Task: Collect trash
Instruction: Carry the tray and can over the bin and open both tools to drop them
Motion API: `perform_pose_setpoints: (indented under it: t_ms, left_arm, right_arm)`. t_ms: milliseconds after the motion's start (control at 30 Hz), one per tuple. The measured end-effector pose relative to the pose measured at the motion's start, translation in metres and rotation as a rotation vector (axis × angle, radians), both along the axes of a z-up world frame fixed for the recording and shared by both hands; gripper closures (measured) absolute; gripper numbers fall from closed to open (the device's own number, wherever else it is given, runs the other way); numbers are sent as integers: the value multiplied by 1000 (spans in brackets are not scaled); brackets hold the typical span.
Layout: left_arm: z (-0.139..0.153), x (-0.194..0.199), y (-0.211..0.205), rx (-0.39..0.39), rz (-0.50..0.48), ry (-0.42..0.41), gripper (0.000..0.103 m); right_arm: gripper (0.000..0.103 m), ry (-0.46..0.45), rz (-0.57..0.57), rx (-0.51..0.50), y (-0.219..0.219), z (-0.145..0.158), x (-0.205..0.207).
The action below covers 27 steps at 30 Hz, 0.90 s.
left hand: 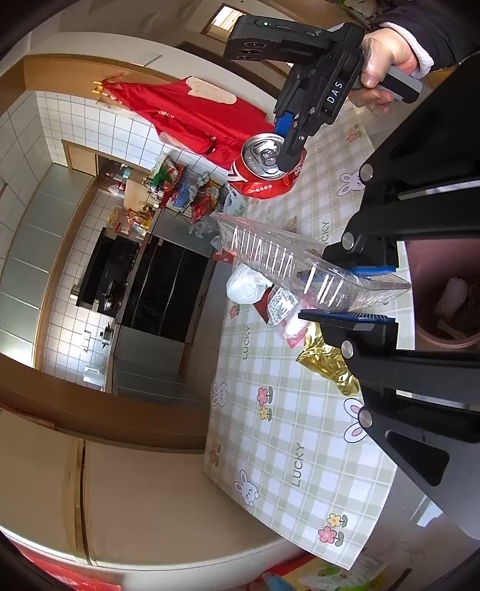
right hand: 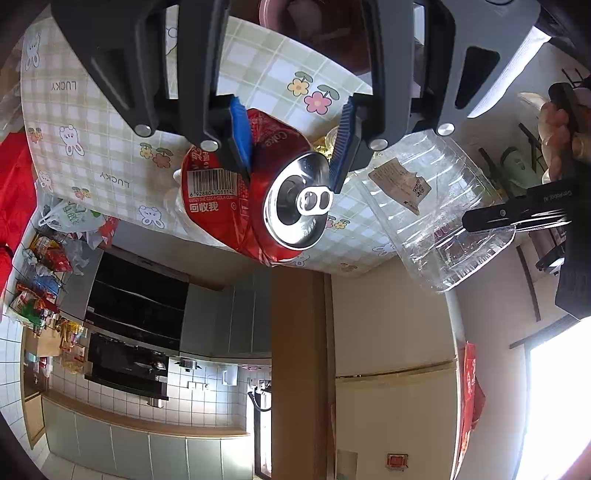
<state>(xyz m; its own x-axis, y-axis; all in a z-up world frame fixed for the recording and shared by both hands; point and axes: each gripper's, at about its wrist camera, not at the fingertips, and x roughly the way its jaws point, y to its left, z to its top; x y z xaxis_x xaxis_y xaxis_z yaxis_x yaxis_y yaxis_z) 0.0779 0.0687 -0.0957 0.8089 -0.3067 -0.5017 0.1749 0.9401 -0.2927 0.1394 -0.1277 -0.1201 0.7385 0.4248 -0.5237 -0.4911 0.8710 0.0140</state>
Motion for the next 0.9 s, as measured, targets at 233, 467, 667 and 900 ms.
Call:
perform_pose_setpoints:
  t_ms: [233, 467, 667, 900]
  left_arm:
    - [-10, -30, -27, 14, -46, 46, 88]
    - [-19, -45, -48, 17, -73, 80, 88]
    - [-20, -41, -62, 54, -96, 102, 88]
    - [-29, -33, -72, 67, -113, 140, 88]
  right_arm:
    - [62, 7, -23, 61, -19, -10, -41]
    - [62, -2, -46, 84, -35, -11, -59]
    - [62, -9, -70, 117, -50, -7, -59]
    - [62, 10, -89, 140, -57, -13, -56]
